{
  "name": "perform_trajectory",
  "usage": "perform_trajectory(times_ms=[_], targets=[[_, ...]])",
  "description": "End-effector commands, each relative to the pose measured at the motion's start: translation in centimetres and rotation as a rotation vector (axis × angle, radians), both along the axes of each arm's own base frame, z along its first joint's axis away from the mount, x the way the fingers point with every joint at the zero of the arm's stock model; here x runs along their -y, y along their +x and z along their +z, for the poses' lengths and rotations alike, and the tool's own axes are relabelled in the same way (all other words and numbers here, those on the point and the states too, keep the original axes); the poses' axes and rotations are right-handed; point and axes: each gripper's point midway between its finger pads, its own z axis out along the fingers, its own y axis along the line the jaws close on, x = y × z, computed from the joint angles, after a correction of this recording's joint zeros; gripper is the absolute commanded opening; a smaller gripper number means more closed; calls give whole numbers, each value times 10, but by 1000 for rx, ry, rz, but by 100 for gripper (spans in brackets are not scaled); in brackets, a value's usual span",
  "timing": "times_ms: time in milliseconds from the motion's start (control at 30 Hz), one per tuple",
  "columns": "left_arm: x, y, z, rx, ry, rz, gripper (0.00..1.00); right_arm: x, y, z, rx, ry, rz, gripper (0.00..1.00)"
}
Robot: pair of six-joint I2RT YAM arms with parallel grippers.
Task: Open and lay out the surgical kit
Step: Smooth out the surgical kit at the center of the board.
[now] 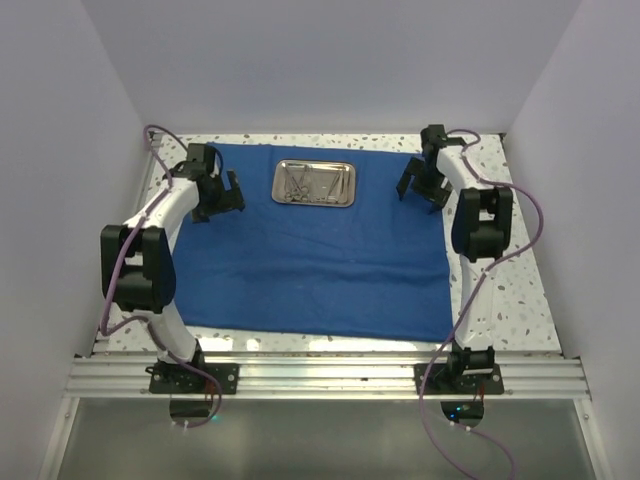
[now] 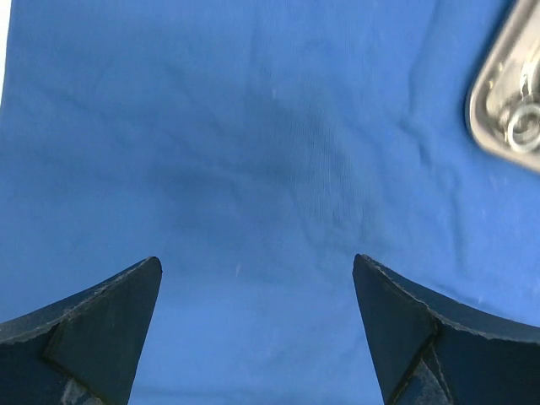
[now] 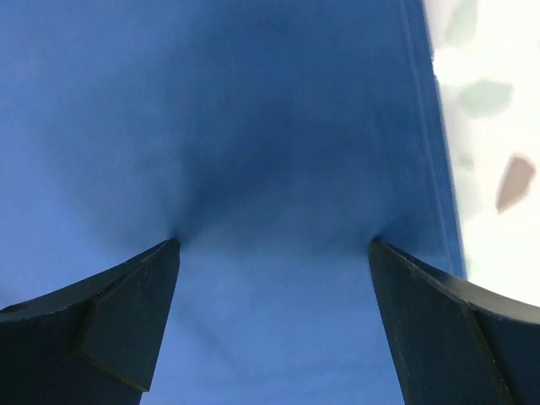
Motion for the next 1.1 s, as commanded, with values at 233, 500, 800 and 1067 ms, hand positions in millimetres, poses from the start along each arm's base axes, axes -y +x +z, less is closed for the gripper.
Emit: perform_trajectory(times_ms=[233, 500, 800, 1067], targets=[[-6, 64, -14, 31, -38, 28, 100, 6, 59, -44, 8, -35, -5, 97], [-17, 96, -28, 7, -13, 33, 100, 17, 92, -63, 101, 4, -74, 96], [-52, 124, -67, -48, 27, 56, 100, 28, 101, 7, 267, 21, -99, 96], [-40, 157, 26, 209, -44, 65, 100, -34, 94, 118, 441, 169, 34, 89]])
